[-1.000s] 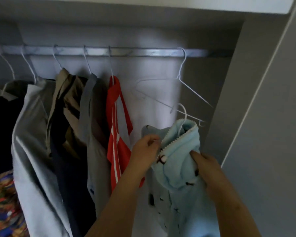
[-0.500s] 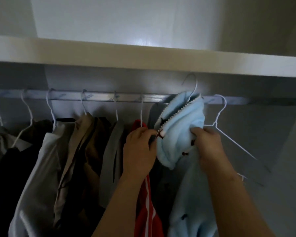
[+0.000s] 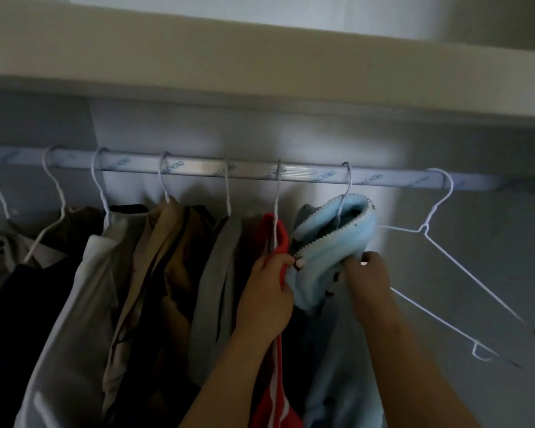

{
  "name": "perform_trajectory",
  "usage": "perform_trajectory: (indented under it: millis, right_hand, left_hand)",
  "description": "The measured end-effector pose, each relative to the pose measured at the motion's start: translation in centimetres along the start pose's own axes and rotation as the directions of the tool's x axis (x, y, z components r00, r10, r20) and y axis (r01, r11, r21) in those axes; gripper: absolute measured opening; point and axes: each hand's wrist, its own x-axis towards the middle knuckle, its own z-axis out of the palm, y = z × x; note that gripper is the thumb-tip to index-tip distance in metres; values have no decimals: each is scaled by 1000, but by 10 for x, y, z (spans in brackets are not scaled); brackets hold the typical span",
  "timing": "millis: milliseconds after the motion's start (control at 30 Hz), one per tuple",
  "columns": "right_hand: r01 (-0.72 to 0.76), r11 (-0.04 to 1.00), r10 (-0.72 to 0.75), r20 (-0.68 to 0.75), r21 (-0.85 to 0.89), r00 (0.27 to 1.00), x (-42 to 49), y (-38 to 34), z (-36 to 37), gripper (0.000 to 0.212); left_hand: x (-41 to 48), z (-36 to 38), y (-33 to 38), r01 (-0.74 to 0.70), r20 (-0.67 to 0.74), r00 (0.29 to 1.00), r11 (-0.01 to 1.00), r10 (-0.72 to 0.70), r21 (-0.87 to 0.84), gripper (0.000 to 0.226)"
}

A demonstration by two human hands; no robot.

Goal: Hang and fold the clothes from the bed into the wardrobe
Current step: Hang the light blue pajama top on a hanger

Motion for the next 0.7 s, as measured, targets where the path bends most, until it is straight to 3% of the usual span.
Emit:
perform_trajectory:
  millis: [400, 500, 700]
  right_hand:
    - [20, 999, -20, -2, 37, 1000, -75, 40, -21, 9]
    - [-37, 997, 38, -16, 72, 999, -110, 55, -38, 10]
    - [-232, 963, 209, 161, 139, 964, -180, 93, -84, 11]
  left_hand:
    - [-75, 3, 7, 90, -110, 991, 993, -81, 75, 46]
    - [-111, 14, 9, 131, -104, 987, 985, -119, 113, 43]
    - [-195, 39, 5, 193, -59, 981, 975, -187, 115, 30]
